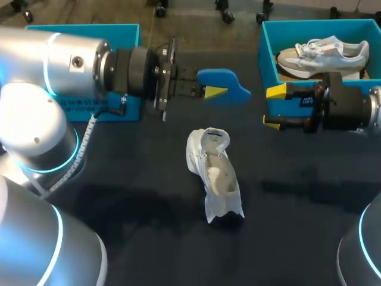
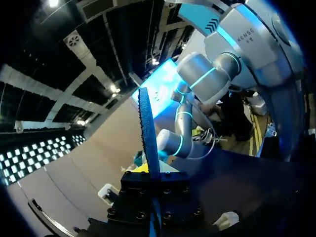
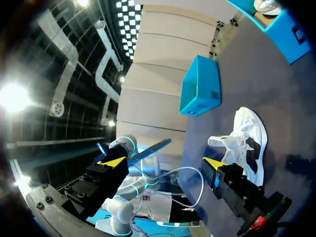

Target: Take the shoe out of the shoebox, open the shoe tongue, remove and reinsert the insole, then place the shoe into the shoebox

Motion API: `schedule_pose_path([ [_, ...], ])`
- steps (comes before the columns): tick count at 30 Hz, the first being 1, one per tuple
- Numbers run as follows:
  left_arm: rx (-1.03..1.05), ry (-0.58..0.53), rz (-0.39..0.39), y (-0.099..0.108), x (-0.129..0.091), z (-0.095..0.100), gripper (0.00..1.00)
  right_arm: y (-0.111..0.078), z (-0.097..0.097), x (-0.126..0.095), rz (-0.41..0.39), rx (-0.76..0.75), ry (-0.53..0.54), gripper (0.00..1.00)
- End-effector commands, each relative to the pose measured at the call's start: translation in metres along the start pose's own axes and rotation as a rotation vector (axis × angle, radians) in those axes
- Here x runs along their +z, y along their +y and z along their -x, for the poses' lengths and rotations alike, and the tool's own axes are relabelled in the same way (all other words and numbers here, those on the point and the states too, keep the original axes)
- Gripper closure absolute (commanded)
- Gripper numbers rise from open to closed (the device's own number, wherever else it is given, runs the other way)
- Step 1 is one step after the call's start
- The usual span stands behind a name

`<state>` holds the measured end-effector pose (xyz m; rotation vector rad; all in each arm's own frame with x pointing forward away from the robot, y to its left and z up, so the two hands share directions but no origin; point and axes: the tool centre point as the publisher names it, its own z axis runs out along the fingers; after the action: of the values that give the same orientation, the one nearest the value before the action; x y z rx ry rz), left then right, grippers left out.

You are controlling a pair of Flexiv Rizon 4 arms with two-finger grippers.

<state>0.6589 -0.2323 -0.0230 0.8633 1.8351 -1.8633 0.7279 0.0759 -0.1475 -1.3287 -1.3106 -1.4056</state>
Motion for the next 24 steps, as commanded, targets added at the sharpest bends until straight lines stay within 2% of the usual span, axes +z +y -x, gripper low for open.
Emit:
schedule_pose_path([
  [1, 0.105, -0.022, -0.016, 0.002, -0.003, -0.012, 1.0, 0.0, 0.0, 0.001, 0.002, 0.0, -0.001, 0.0],
  [5, 0.176, -0.038, -0.003, 0.01, -0.007, -0.02, 1.0, 0.0, 0.0, 0.001, 0.002, 0.0, -0.001, 0.0],
  [11, 0.391, 0.003, 0.01, 0.028, -0.017, -0.038, 1.0, 0.0, 0.0, 0.001, 0.002, 0.0, -0.001, 0.0],
  [14, 0.463, -0.025, 0.028, 0.038, -0.016, -0.043, 1.0, 0.0, 0.0, 0.001, 0.002, 0.0, -0.001, 0.0],
  [19, 0.701, -0.038, 0.042, 0.054, -0.013, -0.056, 1.0, 0.0, 0.0, 0.001, 0.002, 0.0, -0.001, 0.0],
  [24, 0.78, -0.091, 0.111, 0.065, -0.009, -0.06, 1.0, -0.001, 0.001, 0.003, -0.006, 0.01, -0.002, 0.0],
])
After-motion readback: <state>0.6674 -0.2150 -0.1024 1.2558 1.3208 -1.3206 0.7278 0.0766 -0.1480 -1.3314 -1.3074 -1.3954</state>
